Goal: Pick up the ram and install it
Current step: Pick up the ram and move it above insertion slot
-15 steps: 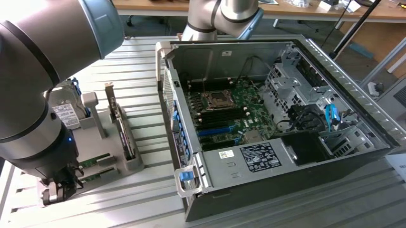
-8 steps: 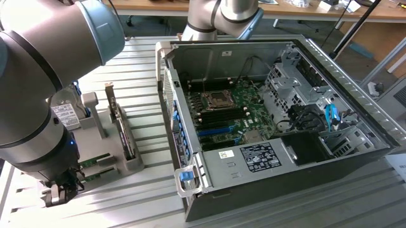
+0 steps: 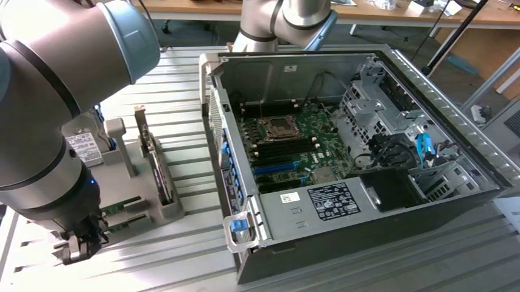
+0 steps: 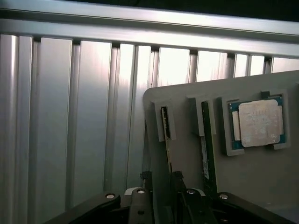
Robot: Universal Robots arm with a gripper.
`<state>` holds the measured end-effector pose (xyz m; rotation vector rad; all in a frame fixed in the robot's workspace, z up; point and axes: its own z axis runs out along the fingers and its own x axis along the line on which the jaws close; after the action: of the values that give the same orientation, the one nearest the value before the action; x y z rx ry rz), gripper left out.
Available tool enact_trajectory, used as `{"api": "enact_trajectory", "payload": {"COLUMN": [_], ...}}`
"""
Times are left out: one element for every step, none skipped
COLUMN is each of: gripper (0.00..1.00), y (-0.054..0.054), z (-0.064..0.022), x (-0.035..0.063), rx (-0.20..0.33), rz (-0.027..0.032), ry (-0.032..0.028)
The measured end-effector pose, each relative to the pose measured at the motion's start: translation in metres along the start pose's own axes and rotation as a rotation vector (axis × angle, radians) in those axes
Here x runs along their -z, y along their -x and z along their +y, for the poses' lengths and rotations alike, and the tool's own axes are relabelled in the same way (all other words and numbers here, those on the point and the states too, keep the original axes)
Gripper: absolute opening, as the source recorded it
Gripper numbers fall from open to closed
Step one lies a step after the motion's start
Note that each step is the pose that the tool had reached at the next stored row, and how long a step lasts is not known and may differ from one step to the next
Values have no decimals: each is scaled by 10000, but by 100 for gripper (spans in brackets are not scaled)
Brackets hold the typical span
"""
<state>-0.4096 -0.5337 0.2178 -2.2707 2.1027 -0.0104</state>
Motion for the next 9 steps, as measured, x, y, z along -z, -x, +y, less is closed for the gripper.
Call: {"api": "enact_trajectory", "payload": {"gripper": [30,30,30,30,30,30,30,30,30], "y": [6,23,43,63,80,92,101,103,103], "z": [-2,-3,-3,-5,-6,-7,-7,-8,-8], "x": [-3,-4,-3,-5,-6,-7,-8,-10,-9], "rx": [12,21,30,43,55,68,79,84,85], "rz": [-3,-3,-2,-2,-3,-3,-3,-5,-3], "ry": [-3,-3,0,0,0,0,1,0,2]}}
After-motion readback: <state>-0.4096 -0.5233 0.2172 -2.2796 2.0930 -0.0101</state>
